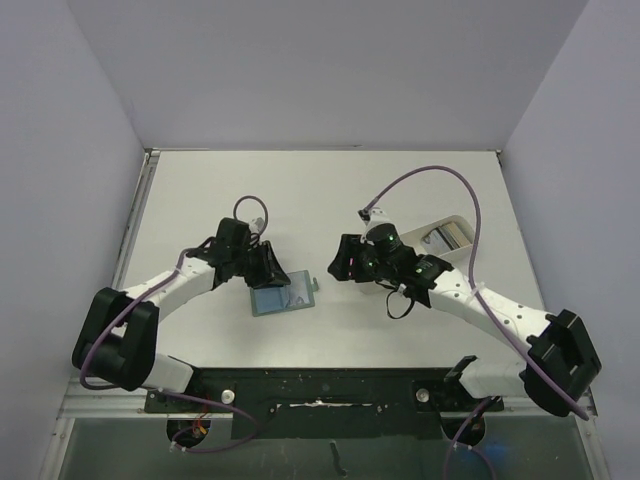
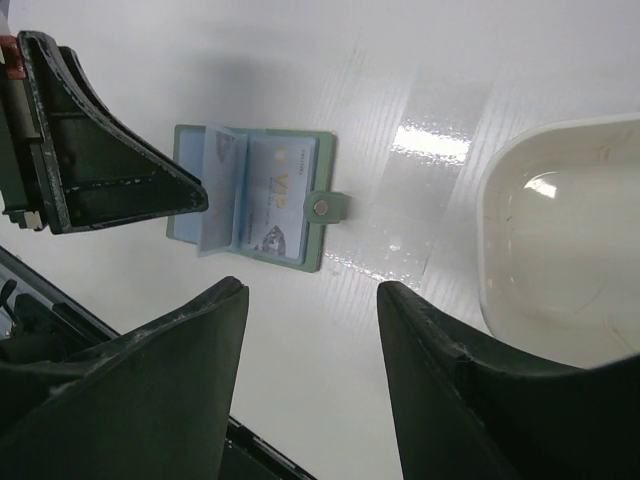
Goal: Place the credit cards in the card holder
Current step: Turn over the card slot in the card holder, then pick up the credit card from the storage box.
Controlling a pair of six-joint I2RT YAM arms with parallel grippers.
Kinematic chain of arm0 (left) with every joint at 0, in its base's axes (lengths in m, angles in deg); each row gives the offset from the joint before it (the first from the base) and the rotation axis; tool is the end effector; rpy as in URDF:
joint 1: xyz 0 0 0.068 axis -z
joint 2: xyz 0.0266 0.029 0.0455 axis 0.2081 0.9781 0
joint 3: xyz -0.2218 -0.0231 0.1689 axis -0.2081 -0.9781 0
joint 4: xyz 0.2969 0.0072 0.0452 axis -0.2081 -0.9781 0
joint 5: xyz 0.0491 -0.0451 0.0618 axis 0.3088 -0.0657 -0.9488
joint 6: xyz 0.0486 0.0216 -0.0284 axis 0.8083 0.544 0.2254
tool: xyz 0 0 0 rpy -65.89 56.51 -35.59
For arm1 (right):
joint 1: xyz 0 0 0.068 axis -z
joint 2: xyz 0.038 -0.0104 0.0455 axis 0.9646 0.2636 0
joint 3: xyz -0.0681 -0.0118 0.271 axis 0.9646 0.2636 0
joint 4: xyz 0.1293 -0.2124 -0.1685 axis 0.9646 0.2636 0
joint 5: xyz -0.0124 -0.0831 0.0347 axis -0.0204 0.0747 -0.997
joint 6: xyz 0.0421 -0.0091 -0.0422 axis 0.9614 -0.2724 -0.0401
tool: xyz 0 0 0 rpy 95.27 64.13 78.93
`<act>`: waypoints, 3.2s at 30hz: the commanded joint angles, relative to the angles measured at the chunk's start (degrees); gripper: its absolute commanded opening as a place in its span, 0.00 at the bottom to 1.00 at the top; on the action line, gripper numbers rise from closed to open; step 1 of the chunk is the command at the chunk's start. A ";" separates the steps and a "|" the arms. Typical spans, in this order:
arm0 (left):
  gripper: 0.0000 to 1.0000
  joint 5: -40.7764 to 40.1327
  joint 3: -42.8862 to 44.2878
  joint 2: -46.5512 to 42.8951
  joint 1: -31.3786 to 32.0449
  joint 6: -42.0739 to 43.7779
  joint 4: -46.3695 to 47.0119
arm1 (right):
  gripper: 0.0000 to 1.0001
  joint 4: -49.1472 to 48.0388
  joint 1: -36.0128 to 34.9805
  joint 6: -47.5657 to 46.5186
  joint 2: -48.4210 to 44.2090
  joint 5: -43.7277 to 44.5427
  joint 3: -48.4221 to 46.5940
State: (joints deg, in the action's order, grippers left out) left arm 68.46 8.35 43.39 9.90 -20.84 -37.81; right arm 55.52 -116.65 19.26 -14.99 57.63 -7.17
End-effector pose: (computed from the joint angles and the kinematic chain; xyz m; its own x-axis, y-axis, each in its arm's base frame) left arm 0.2818 -0.1329 0.1597 -0.9393 -0.2398 -0.2452 -0.0371 0.7817 -0.6226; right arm 0.2391 0.2160 0.2350 -0.7913 0.1749 -0.5858 -0.2111 0.8210 0.5304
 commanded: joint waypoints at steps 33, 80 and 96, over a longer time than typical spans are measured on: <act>0.76 -4.51 -2.26 -23.15 -1.08 10.80 -0.18 | 0.67 19.30 34.08 -30.66 4.98 24.48 -11.16; 0.79 -6.11 -0.50 -21.52 -2.19 14.14 -4.78 | 0.88 14.50 35.27 -44.40 25.15 20.54 -19.37; 0.79 -5.38 -0.59 -21.71 -2.93 14.15 -4.56 | 0.77 11.96 35.06 -43.53 26.07 29.97 -17.60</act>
State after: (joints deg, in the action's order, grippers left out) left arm 61.84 5.97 22.05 7.36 -7.63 -43.49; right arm 70.23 -81.53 -23.69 12.46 84.04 -25.03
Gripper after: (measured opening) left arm 0.793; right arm 0.777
